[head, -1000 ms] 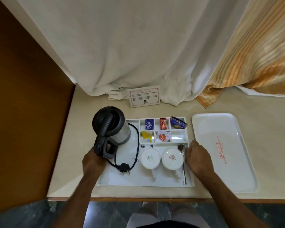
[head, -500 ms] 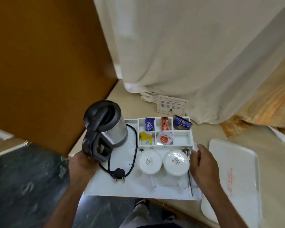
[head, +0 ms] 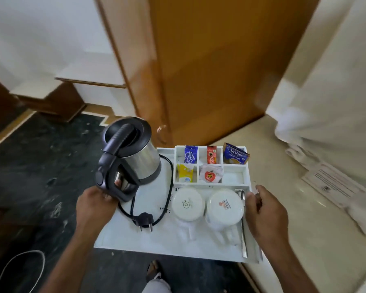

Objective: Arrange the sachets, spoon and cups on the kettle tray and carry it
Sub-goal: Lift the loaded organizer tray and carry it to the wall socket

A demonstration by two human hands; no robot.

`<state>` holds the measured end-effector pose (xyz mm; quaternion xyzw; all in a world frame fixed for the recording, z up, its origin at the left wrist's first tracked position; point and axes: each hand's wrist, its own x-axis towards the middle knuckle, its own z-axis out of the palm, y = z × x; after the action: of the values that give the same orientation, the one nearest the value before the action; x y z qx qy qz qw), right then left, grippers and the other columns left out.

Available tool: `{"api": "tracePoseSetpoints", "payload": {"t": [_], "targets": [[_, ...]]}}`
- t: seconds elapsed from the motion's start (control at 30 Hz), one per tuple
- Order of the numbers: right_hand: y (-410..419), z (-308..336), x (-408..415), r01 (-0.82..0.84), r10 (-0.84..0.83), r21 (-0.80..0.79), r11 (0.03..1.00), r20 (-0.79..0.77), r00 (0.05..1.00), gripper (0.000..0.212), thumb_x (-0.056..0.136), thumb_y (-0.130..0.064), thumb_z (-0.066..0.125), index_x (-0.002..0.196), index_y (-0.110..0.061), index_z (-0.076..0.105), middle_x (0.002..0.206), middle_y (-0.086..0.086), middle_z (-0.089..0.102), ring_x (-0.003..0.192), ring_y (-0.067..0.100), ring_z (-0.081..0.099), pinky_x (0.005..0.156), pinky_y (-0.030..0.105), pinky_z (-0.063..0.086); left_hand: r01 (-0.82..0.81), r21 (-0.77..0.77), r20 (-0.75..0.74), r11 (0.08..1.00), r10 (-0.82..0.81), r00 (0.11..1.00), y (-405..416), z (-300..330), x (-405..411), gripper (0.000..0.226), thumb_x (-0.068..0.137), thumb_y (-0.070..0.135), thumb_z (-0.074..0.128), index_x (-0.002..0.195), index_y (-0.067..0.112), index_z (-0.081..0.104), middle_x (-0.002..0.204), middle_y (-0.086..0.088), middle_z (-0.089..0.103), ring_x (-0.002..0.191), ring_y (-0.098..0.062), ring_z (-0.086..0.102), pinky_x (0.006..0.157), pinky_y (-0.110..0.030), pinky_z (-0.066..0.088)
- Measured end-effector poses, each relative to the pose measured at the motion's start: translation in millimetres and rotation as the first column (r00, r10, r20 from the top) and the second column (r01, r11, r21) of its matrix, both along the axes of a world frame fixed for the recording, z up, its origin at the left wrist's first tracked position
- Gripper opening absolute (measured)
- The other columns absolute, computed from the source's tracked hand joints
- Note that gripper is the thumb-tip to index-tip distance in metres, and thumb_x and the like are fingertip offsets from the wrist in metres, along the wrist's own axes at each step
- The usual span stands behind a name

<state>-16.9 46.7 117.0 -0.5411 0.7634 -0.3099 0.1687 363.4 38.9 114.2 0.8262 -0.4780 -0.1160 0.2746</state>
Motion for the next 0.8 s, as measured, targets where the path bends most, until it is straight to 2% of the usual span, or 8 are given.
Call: {"api": "tracePoseSetpoints", "payload": {"t": [0.13, 0.23, 0.33, 0.43, 0.57, 0.63, 0.7, 0.8], "targets": [[-40, 5, 87, -0.148, 0.148, -0.048, 0.988, -0.017, 0.989, 0.027, 0.093, -0.025, 0.051, 0.09, 0.001, 0.058, 0.059, -0.01, 0.03, 0.062, 0.019, 0.034, 0.058, 0.026, 0.03, -0.072, 0.025, 0.096, 0.997, 0.07, 0.993, 6, -1, 87, 0.025, 0.06, 0.03, 0.046, 0.054, 0.006, 0.05, 0.044, 0.002, 0.04, 0.044, -0.018, 0.035, 0.047, -0.032, 0.031], [-62, 7, 161, -0.221, 0.221, -0.065, 0.973, 0.001, 0.975, 0.025, 0.093, -0.026, 0.051, 0.087, -0.003, 0.059, 0.063, -0.009, 0.038, 0.06, 0.016, 0.036, 0.058, 0.027, 0.03, -0.118, 0.003, 0.111, 0.993, 0.117, 0.987, 10, 8, 154, 0.021, 0.063, 0.031, 0.048, 0.049, 0.017, 0.041, 0.044, 0.008, 0.037, 0.044, -0.007, 0.03, 0.046, -0.022, 0.03], [-89, 14, 231, -0.295, 0.301, -0.118, 0.948, 0.039, 0.953, 0.013, 0.093, -0.023, 0.054, 0.086, -0.015, 0.061, 0.06, -0.007, 0.05, 0.055, 0.017, 0.045, 0.052, 0.03, 0.033, -0.18, -0.048, 0.054, 0.983, 0.182, 0.982, 6, 19, 218, 0.024, 0.062, 0.029, 0.05, 0.042, 0.023, 0.038, 0.041, 0.007, 0.041, 0.042, -0.012, 0.039, 0.045, -0.024, 0.032], [-118, 17, 298, -0.371, 0.377, -0.124, 0.92, 0.035, 0.925, 0.018, 0.095, -0.029, 0.05, 0.091, -0.017, 0.063, 0.075, 0.002, 0.067, 0.061, 0.018, 0.054, 0.053, 0.025, 0.035, -0.237, -0.05, 0.077, 0.97, 0.24, 0.968, 0, 27, 280, 0.034, 0.067, 0.033, 0.053, 0.039, 0.017, 0.041, 0.041, 0.001, 0.046, 0.044, -0.017, 0.045, 0.044, -0.026, 0.032], [-159, 9, 383, -0.407, 0.41, -0.056, 0.912, 0.063, 0.91, 0.018, 0.097, -0.035, 0.047, 0.094, -0.024, 0.061, 0.08, -0.007, 0.064, 0.066, -0.003, 0.052, 0.05, 0.017, 0.033, -0.316, -0.061, 0.069, 0.947, 0.319, 0.945, -19, 26, 356, 0.039, 0.079, 0.028, 0.065, 0.046, 0.012, 0.053, 0.047, -0.004, 0.054, 0.049, -0.025, 0.053, 0.047, -0.03, 0.039], [-187, 3, 417, -0.401, 0.403, -0.055, 0.915, 0.059, 0.913, 0.02, 0.097, -0.035, 0.048, 0.102, -0.022, 0.062, 0.079, -0.015, 0.054, 0.065, -0.01, 0.044, 0.049, 0.013, 0.03, -0.328, -0.065, 0.073, 0.943, 0.332, 0.94, -41, 21, 386, 0.041, 0.082, 0.029, 0.066, 0.046, 0.013, 0.053, 0.048, -0.003, 0.054, 0.049, -0.024, 0.053, 0.047, -0.029, 0.039], [-216, -4, 441, -0.412, 0.416, -0.066, 0.909, 0.059, 0.907, 0.024, 0.097, -0.036, 0.048, 0.104, -0.018, 0.061, 0.078, -0.015, 0.052, 0.064, -0.009, 0.045, 0.05, 0.012, 0.03, -0.336, -0.066, 0.088, 0.94, 0.341, 0.936, -64, 15, 407, 0.043, 0.083, 0.026, 0.065, 0.045, 0.012, 0.051, 0.046, -0.004, 0.053, 0.047, -0.024, 0.052, 0.046, -0.028, 0.04], [-277, -15, 484, -0.431, 0.436, -0.086, 0.898, 0.046, 0.899, 0.026, 0.095, -0.038, 0.046, 0.102, -0.017, 0.061, 0.077, -0.008, 0.061, 0.065, 0.001, 0.054, 0.047, 0.015, 0.034, -0.381, -0.054, 0.055, 0.923, 0.383, 0.922, -116, 6, 448, 0.042, 0.084, 0.029, 0.062, 0.047, 0.011, 0.052, 0.048, -0.006, 0.055, 0.049, -0.026, 0.055, 0.05, -0.037, 0.049]]}}
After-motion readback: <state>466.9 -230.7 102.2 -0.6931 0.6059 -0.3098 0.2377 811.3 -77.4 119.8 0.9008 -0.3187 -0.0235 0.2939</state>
